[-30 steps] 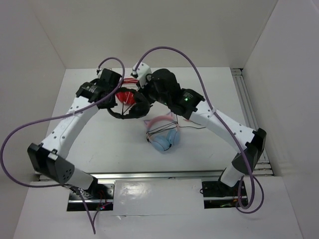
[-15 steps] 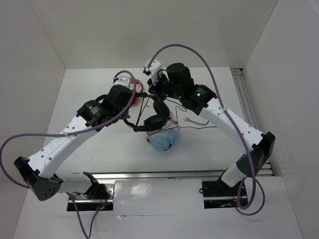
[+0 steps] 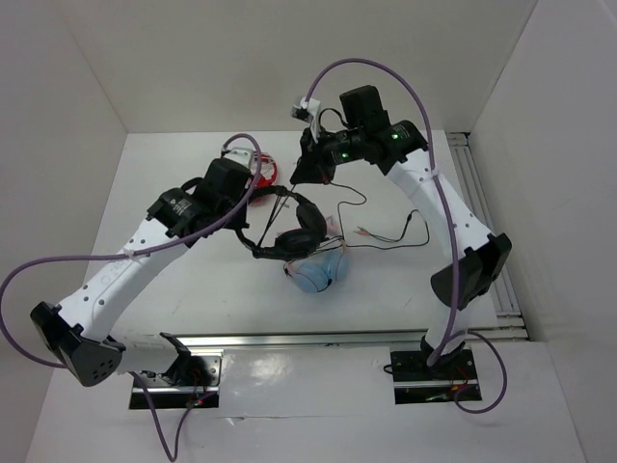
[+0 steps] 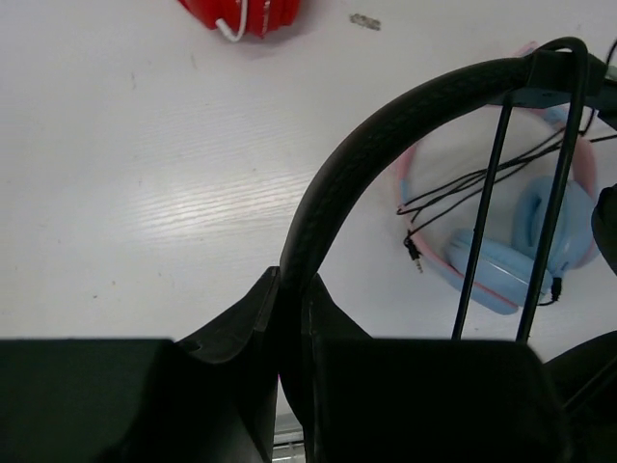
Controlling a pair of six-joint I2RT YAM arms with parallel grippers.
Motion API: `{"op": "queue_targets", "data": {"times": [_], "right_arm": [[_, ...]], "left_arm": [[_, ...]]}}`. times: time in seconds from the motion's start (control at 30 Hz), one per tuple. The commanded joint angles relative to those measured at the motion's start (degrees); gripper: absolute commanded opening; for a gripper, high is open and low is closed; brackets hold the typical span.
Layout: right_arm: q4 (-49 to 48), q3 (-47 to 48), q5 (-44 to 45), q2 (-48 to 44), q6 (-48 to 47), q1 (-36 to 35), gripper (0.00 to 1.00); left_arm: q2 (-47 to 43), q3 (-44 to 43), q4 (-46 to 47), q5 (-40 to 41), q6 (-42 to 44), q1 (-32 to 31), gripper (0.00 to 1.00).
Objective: Wrap the headphones
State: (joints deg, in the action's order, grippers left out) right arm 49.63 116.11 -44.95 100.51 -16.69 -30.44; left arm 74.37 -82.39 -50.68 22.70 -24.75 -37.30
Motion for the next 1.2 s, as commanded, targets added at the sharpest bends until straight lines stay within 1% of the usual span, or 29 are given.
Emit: {"op": "queue_targets", "data": {"times": [0.0,0.13,0.17,0.23,0.27,0.33,0.37,0.4,0.43,0.47,0.5,0.57,0.6,0.67,0.7,0.73,0.8,0.83,0.87,0.9,0.93,0.97,1.07,1.13,1.17], "right_arm": [[2.5,4.7,-0.2,2.1,-5.2,2.8,0.0],[5.3,5.8,-1.6,3.2,-6.8,3.8,0.0],[5.9,5.8,-8.5,3.7,-8.0,4.9,0.0],[6.7,5.2,-15.7,4.4,-8.7,7.8,0.0],[6.7,4.2,-18.1,5.0,-9.3,8.5,0.0],[6.7,2.1,-20.4,5.0,-10.7,9.0,0.0],[5.9,-0.6,-21.6,5.0,-10.7,9.5,0.02],[3.9,-1.8,-26.8,5.0,-10.7,10.1,0.02],[2.8,-2.7,-30.5,5.0,-10.7,12.1,0.02],[1.5,-4.5,-34.2,5.0,-10.2,13.4,0.02],[-1.5,-5.2,-38.6,5.0,-7.9,14.3,0.02],[-2.4,-5.2,-35.8,5.6,-6.2,15.1,0.0],[-3.9,-5.2,-27.9,5.6,-4.8,15.1,0.0],[-9.8,-7.0,-17.9,3.5,0.3,13.1,0.0],[-12.4,-9.9,-13.4,1.0,1.9,12.3,0.0],[-17.5,-11.4,-6.8,-0.2,4.4,11.5,0.0],[-21.8,-15.2,0.4,-2.4,6.3,9.6,0.0],[-24.6,-17.3,4.4,-5.2,7.4,9.1,0.0],[-30.6,-19.2,12.3,-6.7,8.9,7.9,0.0],[-33.4,-21.1,16.7,-8.0,9.6,7.3,0.0],[-35.8,-24.1,19.7,-10.0,9.7,7.3,0.0],[-39.2,-25.0,22.9,-10.0,10.7,6.7,0.0],[-42.6,-26.2,23.0,-9.4,12.5,5.9,0.0],[-44.0,-26.9,23.0,-7.0,13.1,4.6,0.0],[-45.3,-27.5,23.7,-6.3,13.8,3.8,0.0]], "left_arm": [[-3.0,-1.8,-7.8,-4.3,3.8,3.8,0.0],[-3.0,-2.9,-7.8,-4.1,3.8,4.4,0.0],[-3.0,-2.9,-8.4,-1.1,3.1,4.4,0.0],[-2.5,-2.3,-8.4,1.4,1.8,5.0,0.0],[-2.5,-2.2,-8.4,0.8,1.8,5.0,0.0],[-1.9,-2.2,-7.6,-1.1,1.8,7.9,0.0],[-1.9,-2.2,-7.6,-1.1,1.3,9.2,0.0],[-1.9,-1.4,-6.3,-2.0,1.3,10.7,0.0],[-1.9,-0.8,-5.5,-2.7,1.3,13.7,0.0],[-2.5,-0.3,-4.9,-3.7,1.3,14.8,0.0],[-2.5,-0.3,-4.3,-6.7,1.3,15.4,0.0],[-3.1,-0.3,-3.8,-9.4,2.6,16.1,0.0],[-3.9,-0.3,-3.8,-12.3,2.6,16.1,0.0],[-4.9,0.4,-2.9,-17.1,5.1,16.1,0.0],[-5.5,0.9,-2.9,-21.3,5.1,16.1,0.0],[-6.3,0.9,-2.9,-22.2,5.1,16.1,0.0],[-6.9,1.4,-2.9,-22.3,5.1,14.1,0.0],[-7.6,2.1,-2.9,-21.7,5.1,13.4,0.0],[-8.1,2.8,-3.6,-21.2,5.1,11.7,0.0],[-8.9,2.8,-3.6,-20.7,5.1,11.1,0.0],[-8.9,2.8,-4.3,-20.7,5.1,10.6,0.0],[-9.8,3.4,-4.3,-20.7,5.1,10.6,0.0],[-11.6,2.4,-5.0,-20.2,4.5,9.2,0.0],[-11.6,-1.2,-6.2,-17.4,2.7,8.6,0.0],[-11.6,-2.8,-6.2,-17.4,2.7,8.6,0.0]]}}
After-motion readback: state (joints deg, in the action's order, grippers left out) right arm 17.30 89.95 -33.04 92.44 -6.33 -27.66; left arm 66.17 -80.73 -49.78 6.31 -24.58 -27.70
